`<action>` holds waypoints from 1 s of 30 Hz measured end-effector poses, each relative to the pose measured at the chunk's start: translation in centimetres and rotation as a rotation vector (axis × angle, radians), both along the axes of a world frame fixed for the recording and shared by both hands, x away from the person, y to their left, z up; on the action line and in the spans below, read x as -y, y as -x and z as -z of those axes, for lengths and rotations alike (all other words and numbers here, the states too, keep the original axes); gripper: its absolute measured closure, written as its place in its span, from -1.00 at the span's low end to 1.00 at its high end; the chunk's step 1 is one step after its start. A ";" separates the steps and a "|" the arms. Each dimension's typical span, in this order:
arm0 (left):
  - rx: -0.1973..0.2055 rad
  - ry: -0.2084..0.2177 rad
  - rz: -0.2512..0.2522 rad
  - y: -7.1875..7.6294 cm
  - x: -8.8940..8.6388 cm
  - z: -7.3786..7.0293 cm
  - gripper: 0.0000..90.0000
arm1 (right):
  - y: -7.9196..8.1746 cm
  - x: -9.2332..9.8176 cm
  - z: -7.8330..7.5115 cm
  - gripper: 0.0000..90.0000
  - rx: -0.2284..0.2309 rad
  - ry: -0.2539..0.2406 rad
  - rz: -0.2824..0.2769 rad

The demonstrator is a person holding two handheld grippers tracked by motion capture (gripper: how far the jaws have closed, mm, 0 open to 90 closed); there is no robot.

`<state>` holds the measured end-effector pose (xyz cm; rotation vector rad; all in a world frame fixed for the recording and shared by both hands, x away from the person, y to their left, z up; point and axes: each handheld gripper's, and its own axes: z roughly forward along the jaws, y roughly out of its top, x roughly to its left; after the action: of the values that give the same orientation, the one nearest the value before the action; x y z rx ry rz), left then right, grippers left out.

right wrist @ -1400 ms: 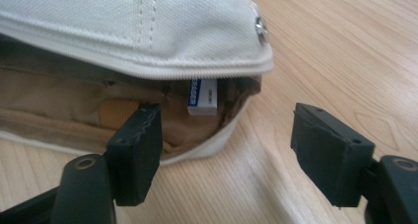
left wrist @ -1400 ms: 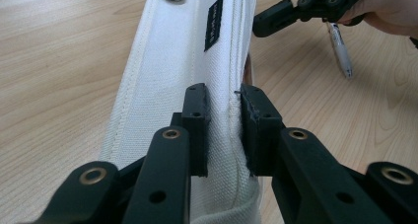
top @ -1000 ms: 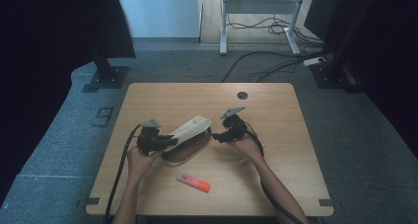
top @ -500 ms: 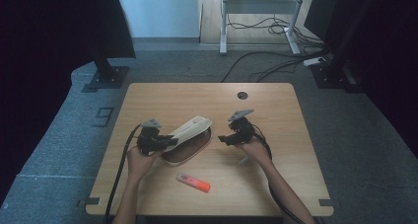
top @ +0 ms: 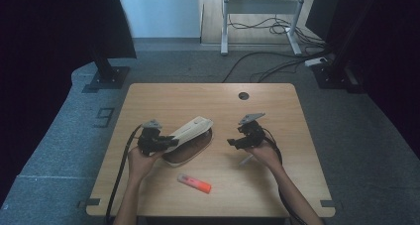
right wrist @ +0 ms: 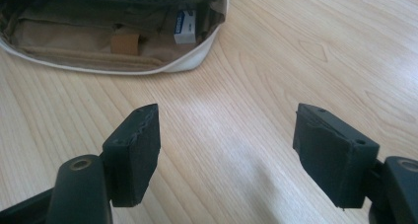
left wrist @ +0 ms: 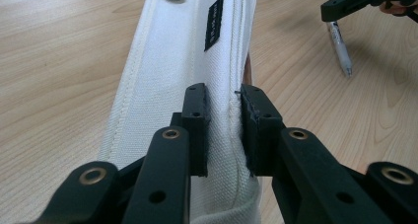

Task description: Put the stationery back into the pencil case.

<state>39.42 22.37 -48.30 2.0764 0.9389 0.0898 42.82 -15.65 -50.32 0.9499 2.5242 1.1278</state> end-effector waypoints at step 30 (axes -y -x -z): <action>-0.001 -0.003 0.004 0.0 -0.1 0.0 0.65 | 2.7 5.4 1.9 -0.53 -0.050 0.008 0.023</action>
<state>39.40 22.44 -48.27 2.0812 0.9357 0.0888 40.12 -21.02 -52.19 1.0150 2.5479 1.0994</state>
